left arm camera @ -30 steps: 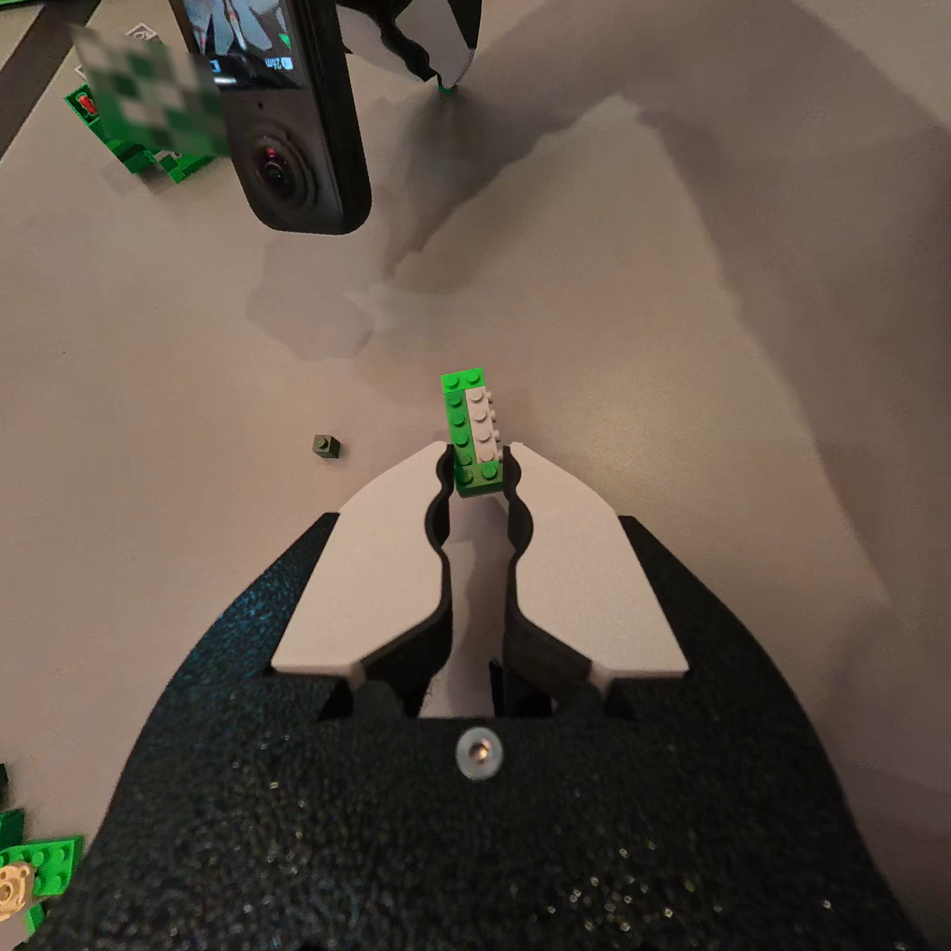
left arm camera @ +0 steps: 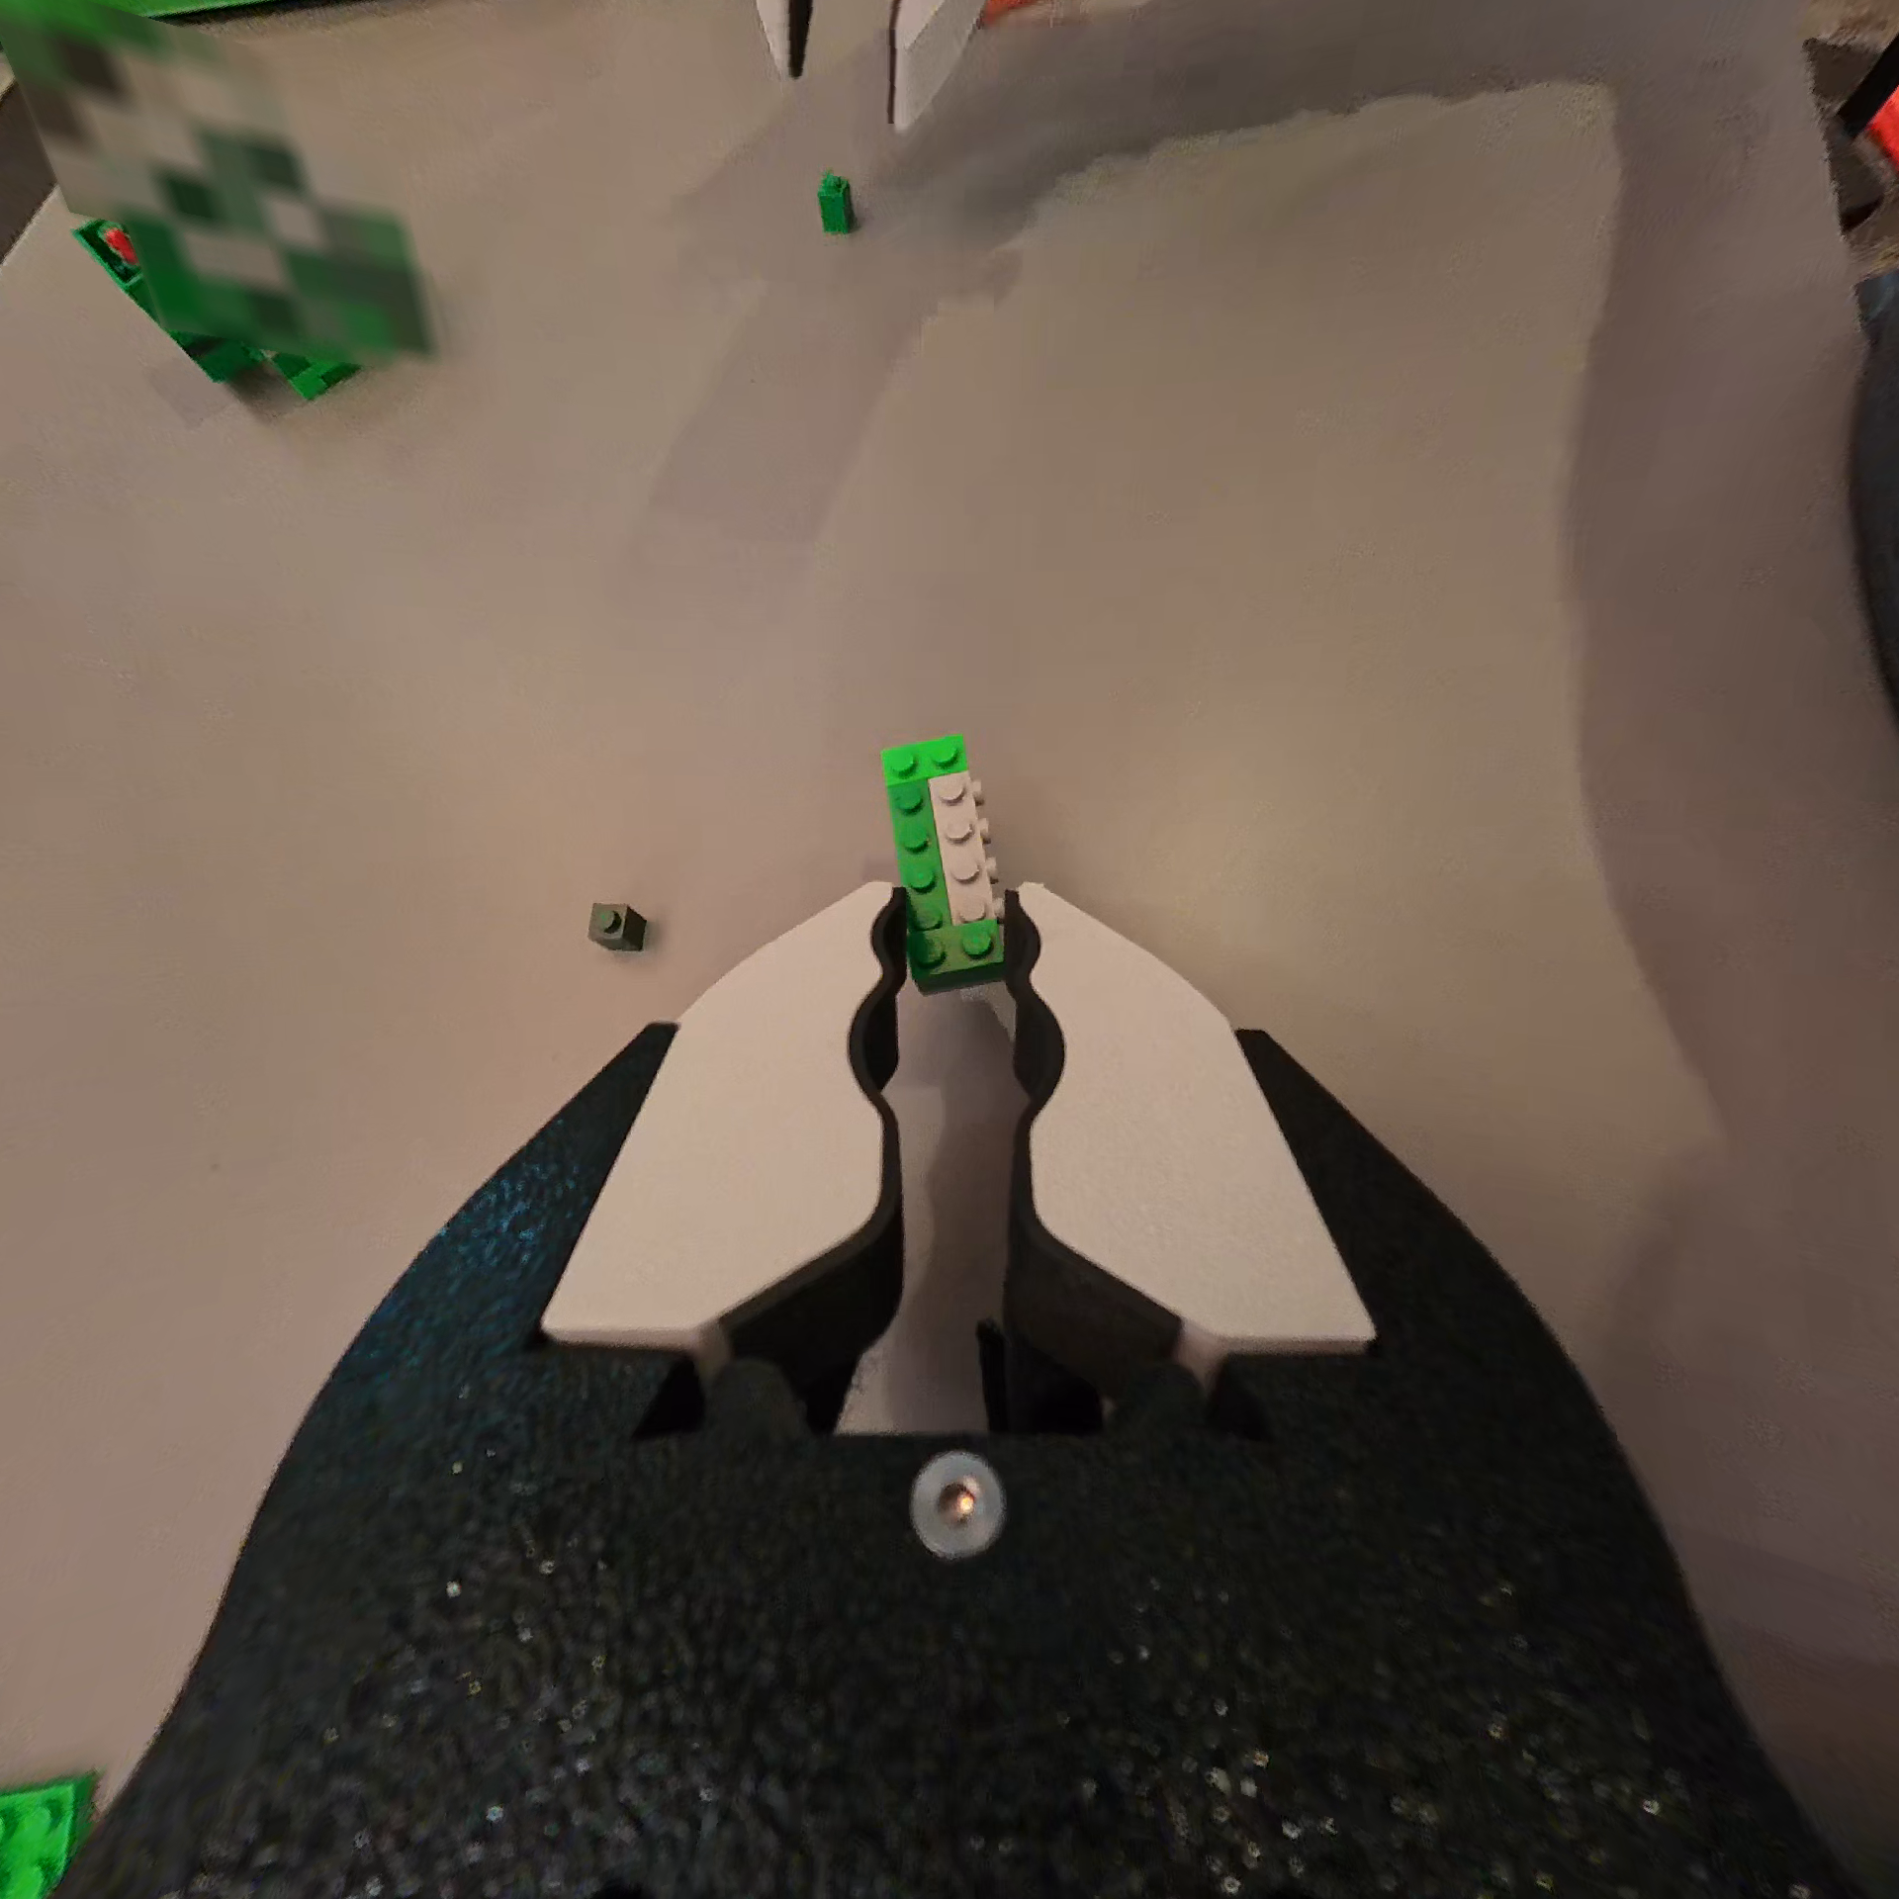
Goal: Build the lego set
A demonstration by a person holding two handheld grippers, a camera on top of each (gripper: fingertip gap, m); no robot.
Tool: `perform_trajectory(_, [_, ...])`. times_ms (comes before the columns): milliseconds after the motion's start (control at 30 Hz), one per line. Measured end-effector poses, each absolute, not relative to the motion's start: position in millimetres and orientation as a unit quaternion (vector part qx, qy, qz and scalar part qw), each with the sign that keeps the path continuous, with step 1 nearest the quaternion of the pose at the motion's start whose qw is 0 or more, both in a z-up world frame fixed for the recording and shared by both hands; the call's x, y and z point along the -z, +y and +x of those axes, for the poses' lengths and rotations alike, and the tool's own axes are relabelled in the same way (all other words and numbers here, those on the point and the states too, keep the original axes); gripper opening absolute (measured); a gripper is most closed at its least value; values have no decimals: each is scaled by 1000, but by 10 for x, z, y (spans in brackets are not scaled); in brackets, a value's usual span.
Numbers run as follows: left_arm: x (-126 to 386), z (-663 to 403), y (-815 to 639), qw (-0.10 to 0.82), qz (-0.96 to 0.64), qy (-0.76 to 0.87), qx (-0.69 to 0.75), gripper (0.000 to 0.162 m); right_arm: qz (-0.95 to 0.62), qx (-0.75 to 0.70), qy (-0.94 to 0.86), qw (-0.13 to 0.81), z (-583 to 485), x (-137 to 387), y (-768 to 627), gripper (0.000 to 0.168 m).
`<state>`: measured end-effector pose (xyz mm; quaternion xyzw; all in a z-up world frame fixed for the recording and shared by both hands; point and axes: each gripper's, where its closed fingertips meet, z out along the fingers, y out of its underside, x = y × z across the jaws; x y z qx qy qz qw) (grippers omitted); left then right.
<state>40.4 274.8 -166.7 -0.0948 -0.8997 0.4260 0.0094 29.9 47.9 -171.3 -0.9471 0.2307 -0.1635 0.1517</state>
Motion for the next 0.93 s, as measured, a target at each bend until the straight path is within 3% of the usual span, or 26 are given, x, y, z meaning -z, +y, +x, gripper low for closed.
perform_trajectory(133, [1637,345,2708,26,-104,-890,-443,17,-928,175,194,265,290,1705,506,18])
perform_trajectory(300, [1654,276,2672,42,-119,-886,-447,17,-903,145,201,351,305,1749,482,17])
perform_trajectory(633, [1660,232,2648,57,-126,-881,-453,17,-910,136,201,337,363,1960,446,18])
perform_trajectory(733, [1655,239,2635,55,-124,-880,-455,17,-911,134,201,333,376,1964,455,8])
perform_trajectory(933, [1577,244,2420,54,-77,-868,-488,17,-885,110,166,421,315,1450,1240,7])
